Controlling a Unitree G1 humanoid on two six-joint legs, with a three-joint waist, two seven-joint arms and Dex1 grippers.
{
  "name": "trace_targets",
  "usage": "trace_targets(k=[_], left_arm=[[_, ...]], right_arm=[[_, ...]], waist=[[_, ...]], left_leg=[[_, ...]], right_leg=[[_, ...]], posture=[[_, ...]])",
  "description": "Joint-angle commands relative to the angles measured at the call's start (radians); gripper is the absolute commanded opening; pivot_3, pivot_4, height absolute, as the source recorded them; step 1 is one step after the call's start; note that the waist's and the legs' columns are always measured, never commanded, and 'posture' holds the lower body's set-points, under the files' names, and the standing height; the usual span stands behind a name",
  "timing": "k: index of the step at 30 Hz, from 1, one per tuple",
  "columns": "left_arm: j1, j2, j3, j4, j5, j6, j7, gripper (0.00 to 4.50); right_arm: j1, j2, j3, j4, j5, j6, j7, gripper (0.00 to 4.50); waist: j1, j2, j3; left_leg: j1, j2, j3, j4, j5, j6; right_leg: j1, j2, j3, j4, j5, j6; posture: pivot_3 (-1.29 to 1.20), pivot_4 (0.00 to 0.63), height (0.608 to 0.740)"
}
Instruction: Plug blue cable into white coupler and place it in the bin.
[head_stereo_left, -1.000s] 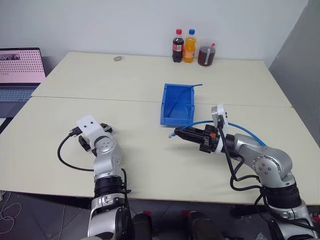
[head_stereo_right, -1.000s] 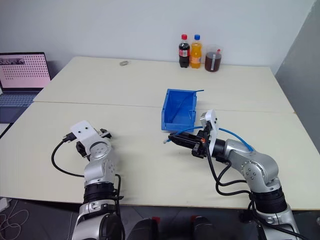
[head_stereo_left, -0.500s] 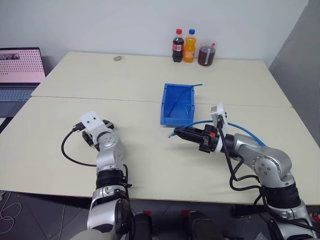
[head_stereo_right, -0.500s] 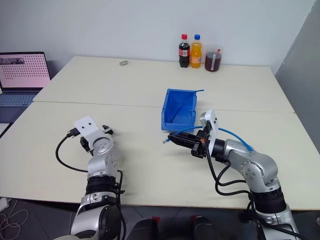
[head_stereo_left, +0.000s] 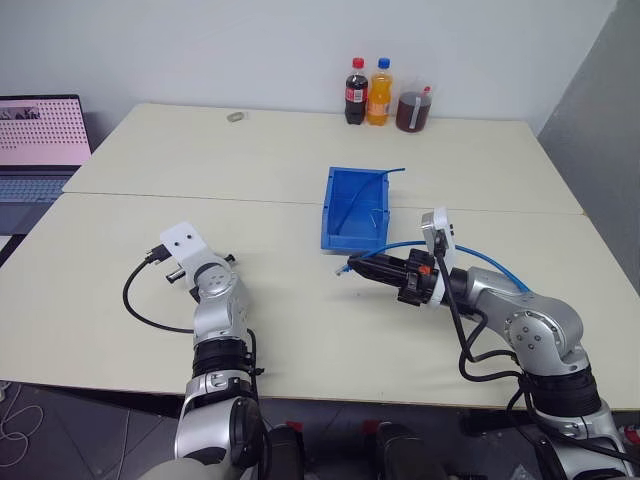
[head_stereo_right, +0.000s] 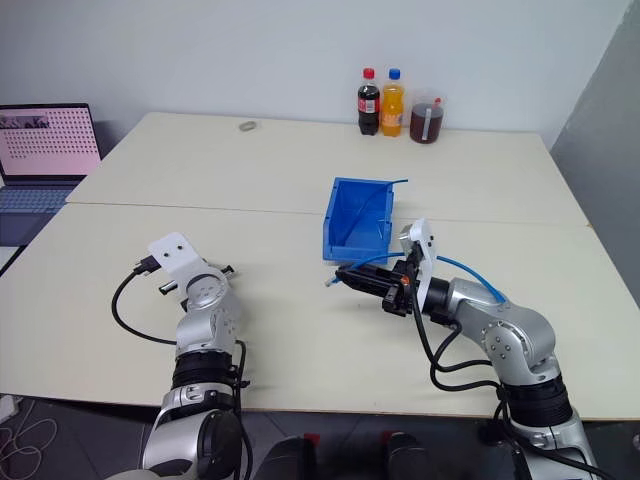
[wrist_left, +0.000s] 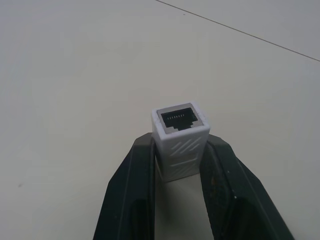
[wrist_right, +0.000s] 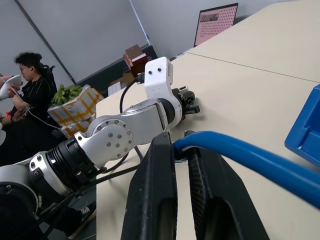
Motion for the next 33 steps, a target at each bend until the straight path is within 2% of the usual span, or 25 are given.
trace_targets(k=[1, 4, 8, 12, 15, 18, 24, 29, 33], left_arm=[[0.007, -0.005, -0.011, -0.046, -0.009, -0.009, -0.012, 0.91], [0.022, 0.001, -0.018, -0.066, -0.014, 0.013, -0.038, 0.9], [0.084, 0.043, -0.075, -0.143, -0.023, 0.083, -0.188, 0.9], [0.226, 0.166, -0.182, -0.289, -0.037, 0.135, -0.46, 0.88], [0.304, 0.245, -0.21, -0.381, -0.115, 0.232, -0.649, 0.87], [0.357, 0.385, -0.304, -0.481, -0.188, 0.275, -0.954, 0.87], [0.284, 0.557, -0.502, -0.533, -0.246, 0.167, -1.452, 0.86], [0.185, 0.589, -0.626, -0.443, -0.247, 0.093, -1.732, 0.85], [0.121, 0.593, -0.742, -0.329, -0.143, -0.034, -1.873, 0.85]], right_arm=[[-0.019, 0.0, -0.014, -0.018, 0.0, -0.013, 0.007, 0.05], [-0.018, 0.002, -0.011, -0.017, -0.004, -0.016, 0.007, 0.05], [-0.016, 0.006, -0.01, -0.022, -0.012, -0.021, 0.001, 0.05], [-0.004, 0.002, -0.02, -0.036, -0.024, -0.031, -0.008, 0.05], [0.018, -0.01, -0.021, -0.062, -0.037, -0.039, -0.012, 0.05], [0.065, -0.04, -0.025, -0.12, -0.059, -0.051, -0.018, 0.05], [0.16, -0.112, -0.014, -0.218, -0.117, -0.082, -0.019, 0.05], [0.214, -0.15, -0.012, -0.251, -0.152, -0.108, -0.018, 0.05], [0.242, -0.172, -0.013, -0.271, -0.178, -0.127, -0.017, 0.05]], waist=[[0.0, 0.0, 0.0], [0.0, 0.0, 0.0], [-0.001, 0.0, 0.0], [-0.003, 0.0, 0.0], [-0.003, 0.0, 0.0], [-0.001, 0.0, 0.0], [0.002, -0.001, 0.001], [-0.008, 0.0, 0.002], [-0.014, 0.0, 0.002]], left_leg=[[0.0, 0.0, 0.0, 0.0, 0.0, 0.0], [0.0, 0.0, 0.0, 0.0, 0.0, 0.0], [0.0, 0.0, 0.0, 0.0, 0.0, 0.0], [0.0, 0.0, 0.0, -0.001, 0.0, 0.0], [0.0, 0.001, 0.0, -0.001, 0.0, -0.001], [0.0, 0.001, 0.0, -0.001, 0.0, -0.001], [0.0, -0.001, 0.002, -0.001, 0.0, -0.001], [0.0, 0.001, 0.002, -0.001, 0.0, 0.0], [0.0, 0.001, 0.001, -0.001, 0.0, 0.0]], right_leg=[[0.0, 0.0, 0.0, 0.0, 0.0, 0.0], [0.0, 0.0, 0.0, 0.0, 0.0, 0.0], [0.0, 0.0, 0.0, 0.0, 0.0, 0.0], [0.0, 0.0, 0.0, 0.0, 0.0, 0.0], [-0.001, 0.0, 0.0, 0.0, 0.001, -0.001], [-0.001, 0.0, 0.0, 0.0, 0.001, -0.002], [-0.001, -0.003, 0.0, -0.002, 0.0, 0.0], [-0.002, -0.001, 0.0, -0.001, -0.001, -0.002], [-0.002, 0.001, 0.0, 0.0, -0.002, -0.003]], posture=[[0.0, 0.15, 0.74], [0.0, 0.15, 0.74], [0.0, 0.15, 0.74], [0.0, 0.15, 0.74], [0.0, 0.15, 0.74], [0.0, 0.15, 0.74], [0.0, 0.15, 0.74], [0.0, 0.15, 0.74], [0.0, 0.15, 0.74]])
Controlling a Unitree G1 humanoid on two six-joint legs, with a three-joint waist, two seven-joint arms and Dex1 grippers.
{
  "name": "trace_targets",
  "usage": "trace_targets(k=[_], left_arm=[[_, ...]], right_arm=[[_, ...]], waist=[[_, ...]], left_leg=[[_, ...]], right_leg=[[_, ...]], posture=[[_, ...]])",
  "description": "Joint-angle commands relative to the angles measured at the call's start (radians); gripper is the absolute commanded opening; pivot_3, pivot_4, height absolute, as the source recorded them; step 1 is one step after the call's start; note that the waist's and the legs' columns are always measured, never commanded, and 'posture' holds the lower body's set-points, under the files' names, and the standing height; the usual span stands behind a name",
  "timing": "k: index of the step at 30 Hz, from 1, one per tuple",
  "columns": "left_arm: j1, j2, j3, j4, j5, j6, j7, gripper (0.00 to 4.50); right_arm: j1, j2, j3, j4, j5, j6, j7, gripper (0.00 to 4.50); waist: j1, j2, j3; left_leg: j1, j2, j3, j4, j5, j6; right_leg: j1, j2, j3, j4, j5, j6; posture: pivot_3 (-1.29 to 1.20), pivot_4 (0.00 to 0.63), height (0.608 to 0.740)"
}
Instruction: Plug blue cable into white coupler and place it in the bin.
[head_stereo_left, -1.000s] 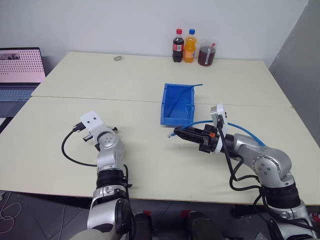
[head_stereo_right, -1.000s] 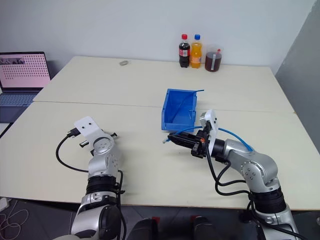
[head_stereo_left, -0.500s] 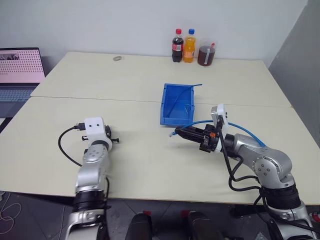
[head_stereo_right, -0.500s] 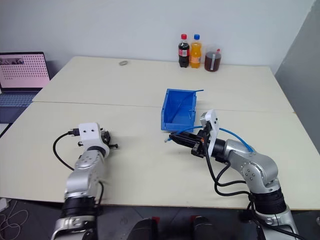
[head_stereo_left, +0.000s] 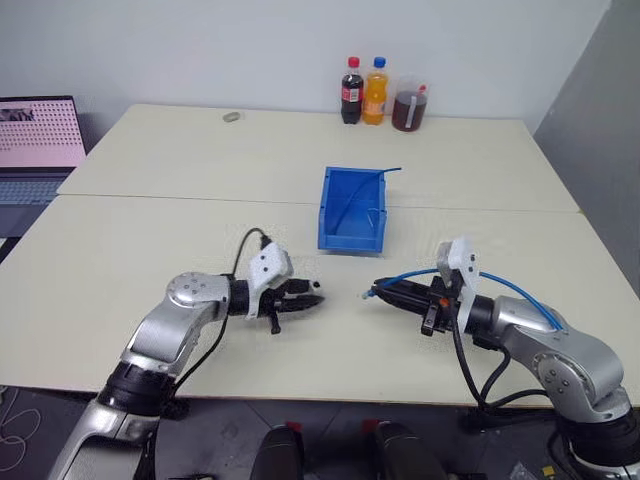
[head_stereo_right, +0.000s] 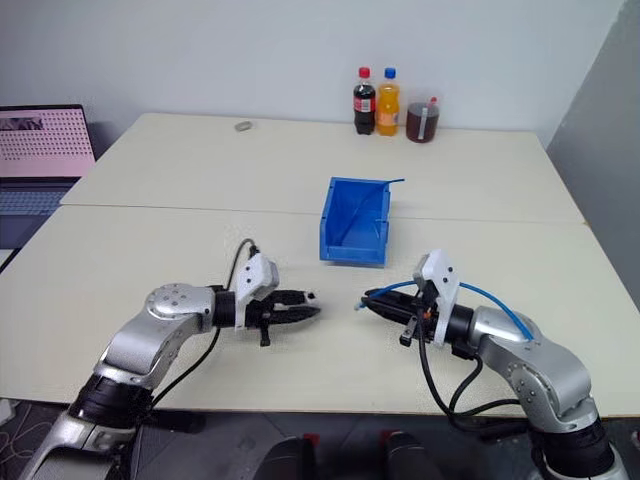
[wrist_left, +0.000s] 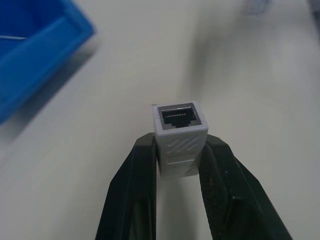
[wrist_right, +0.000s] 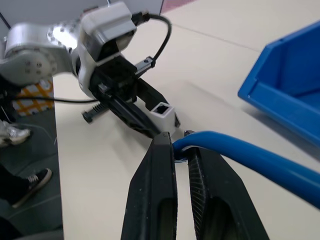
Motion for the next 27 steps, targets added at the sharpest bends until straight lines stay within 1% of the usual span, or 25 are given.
trace_targets(k=[1, 8, 11, 15, 19, 23, 27], left_arm=[[-0.049, 0.006, -0.089, 0.097, 0.09, -0.131, -0.117, 0.85], [-0.075, -0.047, -0.142, 0.215, 0.193, -0.291, -0.125, 0.83], [-0.066, -0.059, -0.144, 0.23, 0.207, -0.322, -0.126, 0.83], [-0.061, -0.067, -0.142, 0.235, 0.212, -0.33, -0.133, 0.82], [-0.058, -0.07, -0.137, 0.236, 0.21, -0.321, -0.141, 0.82], [-0.046, -0.07, -0.133, 0.218, 0.198, -0.292, -0.148, 0.81], [-0.041, -0.072, -0.132, 0.213, 0.204, -0.287, -0.148, 0.81]], right_arm=[[0.014, -0.019, -0.015, -0.053, -0.021, -0.037, 0.004, 0.05], [-0.007, -0.037, 0.015, -0.045, -0.055, -0.06, 0.03, 0.05], [-0.063, -0.046, 0.088, -0.027, -0.08, -0.057, 0.082, 0.05], [-0.155, -0.021, 0.195, 0.049, -0.154, -0.064, 0.107, 0.05], [-0.206, -0.013, 0.267, 0.119, -0.231, -0.101, 0.132, 0.05], [-0.216, -0.008, 0.315, 0.173, -0.295, -0.146, 0.151, 0.05], [-0.217, 0.0, 0.325, 0.198, -0.324, -0.171, 0.166, 0.05]], waist=[[-0.002, 0.0, 0.0], [0.004, 0.0, 0.0], [0.009, 0.0, 0.0], [0.01, 0.0, -0.001], [0.017, 0.0, -0.001], [0.016, 0.0, -0.001], [0.015, 0.0, -0.001]], left_leg=[[0.0, 0.0, 0.0, 0.0, 0.0, 0.0], [0.0, 0.0, 0.0, 0.001, 0.0, 0.0], [0.0, 0.0, 0.0, 0.001, 0.0, 0.0], [0.001, 0.0, 0.0, 0.002, 0.0, 0.0], [0.0, 0.0, 0.0, 0.002, 0.0, 0.0], [0.0, 0.0, 0.0, 0.002, 0.0, 0.0], [0.001, 0.0, 0.0, 0.002, 0.0, 0.0]], right_leg=[[0.0, 0.0, 0.0, 0.0, 0.0, 0.0], [0.0, 0.0, 0.0, 0.0, 0.0, 0.0], [0.001, 0.0, 0.0, 0.0, 0.0, 0.0], [0.001, 0.0, 0.0, 0.0, 0.0, 0.001], [0.002, -0.001, 0.0, 0.0, 0.0, 0.001], [0.002, -0.001, 0.0, 0.0, 0.0, 0.0], [0.001, -0.001, 0.0, 0.001, 0.0, 0.0]], posture=[[0.0, 0.15, 0.74], [0.0, 0.15, 0.74], [0.0, 0.15, 0.74], [0.0, 0.15, 0.74], [0.0, 0.15, 0.74], [0.0, 0.15, 0.74], [0.0, 0.15, 0.74]])
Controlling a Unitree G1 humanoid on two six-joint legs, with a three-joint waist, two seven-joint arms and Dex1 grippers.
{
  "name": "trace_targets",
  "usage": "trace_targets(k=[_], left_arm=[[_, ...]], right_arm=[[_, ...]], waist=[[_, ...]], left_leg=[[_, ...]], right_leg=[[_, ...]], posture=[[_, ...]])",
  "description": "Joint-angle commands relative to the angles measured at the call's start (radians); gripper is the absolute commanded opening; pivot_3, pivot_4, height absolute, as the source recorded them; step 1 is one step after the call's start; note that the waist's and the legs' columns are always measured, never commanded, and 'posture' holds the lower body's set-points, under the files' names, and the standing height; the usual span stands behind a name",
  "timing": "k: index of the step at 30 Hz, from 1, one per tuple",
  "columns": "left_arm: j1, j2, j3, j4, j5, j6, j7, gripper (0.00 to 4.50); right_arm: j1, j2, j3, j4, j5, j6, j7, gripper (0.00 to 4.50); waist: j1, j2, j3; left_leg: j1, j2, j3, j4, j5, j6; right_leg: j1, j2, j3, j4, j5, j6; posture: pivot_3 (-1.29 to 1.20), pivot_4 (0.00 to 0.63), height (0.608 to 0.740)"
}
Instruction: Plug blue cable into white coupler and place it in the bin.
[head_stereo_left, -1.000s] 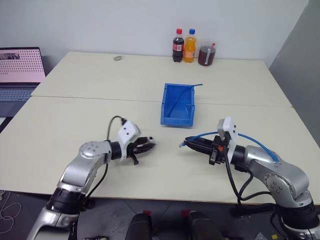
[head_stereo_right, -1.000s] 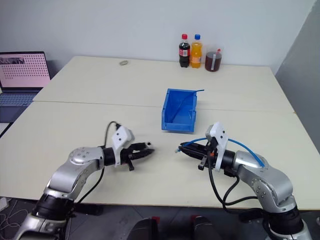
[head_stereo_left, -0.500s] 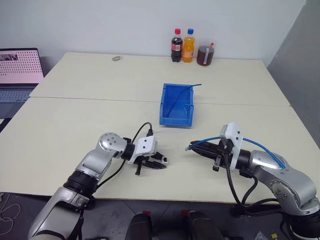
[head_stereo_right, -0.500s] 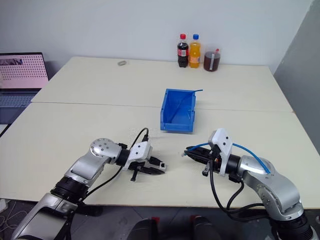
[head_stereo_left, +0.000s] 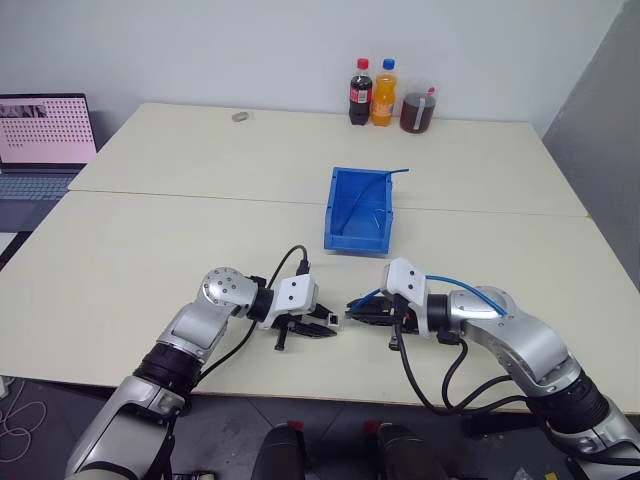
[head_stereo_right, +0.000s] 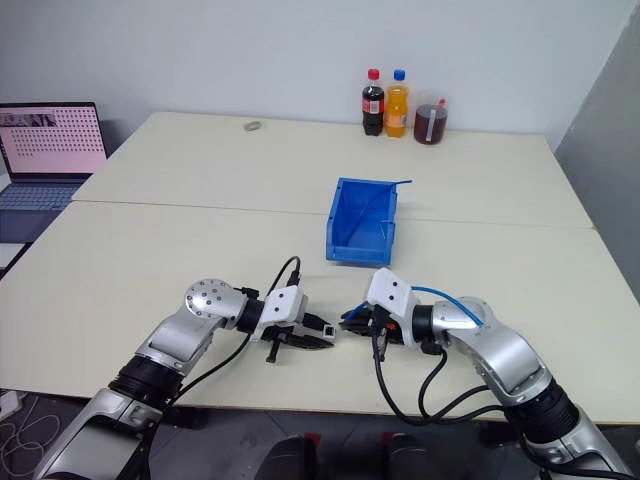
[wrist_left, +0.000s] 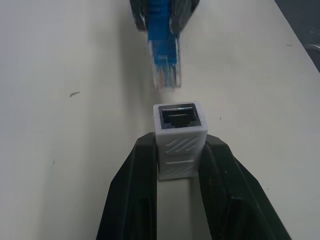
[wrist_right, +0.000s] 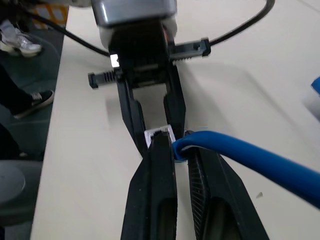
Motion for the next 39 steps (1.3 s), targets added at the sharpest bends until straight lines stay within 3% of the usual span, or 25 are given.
trace_targets(k=[1, 16, 39], left_arm=[[0.029, -0.004, -0.033, 0.009, 0.028, 0.02, -0.012, 0.81], [0.028, -0.005, -0.044, 0.016, 0.031, 0.036, -0.026, 0.81], [0.044, -0.01, -0.048, 0.005, 0.037, 0.041, -0.016, 0.8]], right_arm=[[-0.019, 0.014, -0.002, 0.0, -0.023, -0.043, 0.021, 0.05], [-0.04, 0.041, 0.003, -0.065, -0.045, -0.029, 0.04, 0.05], [-0.068, 0.051, 0.095, 0.056, -0.149, -0.029, 0.103, 0.05]], waist=[[0.0, 0.0, 0.0], [-0.001, 0.0, 0.0], [-0.001, 0.004, -0.006]], left_leg=[[0.0, 0.0, 0.0, 0.0, 0.0, 0.0], [0.0, 0.0, 0.0, 0.0, 0.0, 0.0], [0.001, 0.0, 0.0, 0.0, 0.0, 0.0]], right_leg=[[0.0, 0.0, 0.0, 0.0, 0.0, 0.0], [0.0, 0.0, 0.0, 0.0, 0.0, 0.0], [0.001, 0.0, 0.0, 0.0, 0.0, 0.0]], posture=[[0.0, 0.15, 0.74], [0.0, 0.15, 0.74], [0.0, 0.15, 0.74]])
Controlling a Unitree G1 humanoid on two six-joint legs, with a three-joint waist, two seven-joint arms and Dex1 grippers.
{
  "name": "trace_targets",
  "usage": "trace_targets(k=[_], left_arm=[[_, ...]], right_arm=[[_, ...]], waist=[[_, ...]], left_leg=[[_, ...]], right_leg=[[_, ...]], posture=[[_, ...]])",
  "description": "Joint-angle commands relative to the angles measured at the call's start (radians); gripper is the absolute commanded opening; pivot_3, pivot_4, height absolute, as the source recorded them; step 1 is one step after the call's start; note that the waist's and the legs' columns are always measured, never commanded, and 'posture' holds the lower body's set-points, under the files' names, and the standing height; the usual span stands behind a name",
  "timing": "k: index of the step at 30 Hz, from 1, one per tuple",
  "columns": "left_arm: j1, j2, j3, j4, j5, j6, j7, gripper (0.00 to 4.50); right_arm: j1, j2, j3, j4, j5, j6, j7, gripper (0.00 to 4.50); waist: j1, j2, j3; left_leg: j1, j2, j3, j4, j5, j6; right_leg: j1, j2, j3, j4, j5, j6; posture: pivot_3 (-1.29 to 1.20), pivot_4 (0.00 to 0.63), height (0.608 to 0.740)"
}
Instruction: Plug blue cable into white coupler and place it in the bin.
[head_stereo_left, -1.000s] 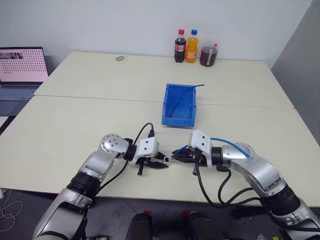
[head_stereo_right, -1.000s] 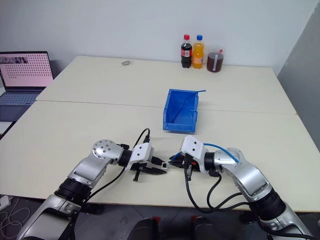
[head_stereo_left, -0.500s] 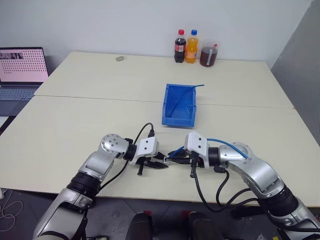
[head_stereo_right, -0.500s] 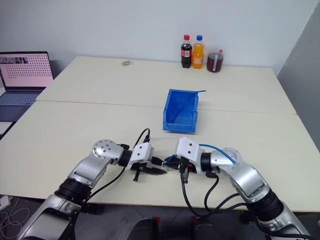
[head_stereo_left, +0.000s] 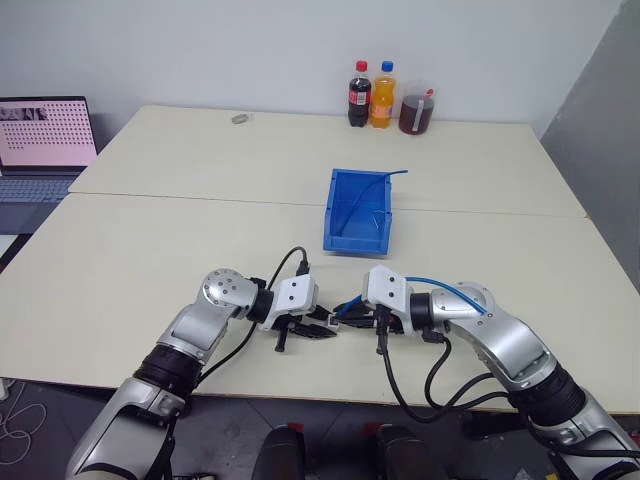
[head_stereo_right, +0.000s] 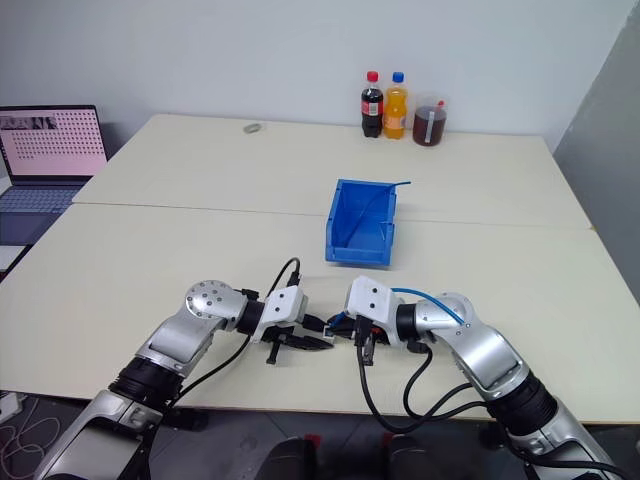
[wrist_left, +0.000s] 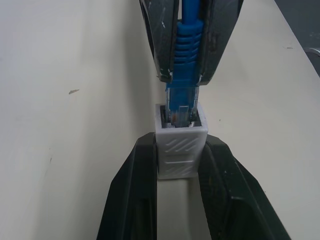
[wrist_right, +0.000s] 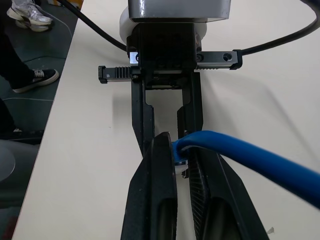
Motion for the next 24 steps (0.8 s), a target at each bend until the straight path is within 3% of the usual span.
trace_targets(k=[1, 10, 14, 22, 24], left_arm=[[0.036, -0.008, -0.049, 0.01, 0.036, 0.018, -0.016, 0.8], [0.042, -0.011, -0.051, -0.002, 0.034, 0.029, -0.015, 0.8], [0.043, -0.016, -0.05, -0.005, 0.034, 0.035, -0.011, 0.8], [0.072, -0.014, -0.016, -0.008, 0.039, 0.008, 0.039, 0.8], [0.076, -0.017, 0.015, -0.005, 0.028, 0.012, 0.066, 1.5]], right_arm=[[-0.02, -0.005, 0.035, 0.015, -0.02, 0.04, 0.028, 0.05], [-0.085, 0.012, 0.132, 0.057, -0.064, 0.104, 0.078, 0.05], [-0.086, 0.008, 0.16, 0.097, -0.099, 0.098, 0.087, 0.05], [-0.083, 0.024, 0.031, 0.048, -0.077, 0.066, 0.027, 0.05], [-0.082, 0.018, -0.012, 0.019, -0.054, 0.081, 0.025, 0.05]], waist=[[0.0, 0.0, 0.0], [-0.002, 0.0, -0.006], [-0.004, 0.0, -0.007], [-0.003, 0.0, -0.013], [-0.002, 0.0, -0.012]], left_leg=[[0.0, 0.0, 0.0, 0.0, 0.0, 0.0], [0.003, 0.0, 0.0, 0.0, 0.0, 0.0], [0.012, 0.0, 0.0, -0.001, -0.001, 0.001], [0.016, 0.001, 0.0, -0.002, -0.001, 0.001], [0.016, 0.001, 0.0, -0.002, -0.001, 0.001]], right_leg=[[0.0, 0.0, 0.0, 0.0, 0.0, 0.0], [0.003, 0.0, 0.0, 0.0, -0.001, -0.001], [0.013, 0.0, 0.0, -0.001, -0.003, -0.002], [0.015, 0.0, 0.0, 0.0, -0.005, -0.004], [0.015, 0.0, -0.001, 0.0, -0.005, -0.004]], posture=[[0.0, 0.15, 0.74], [0.0, 0.15, 0.74], [0.0, 0.15, 0.74], [0.0, 0.15, 0.74], [0.0, 0.15, 0.74]])
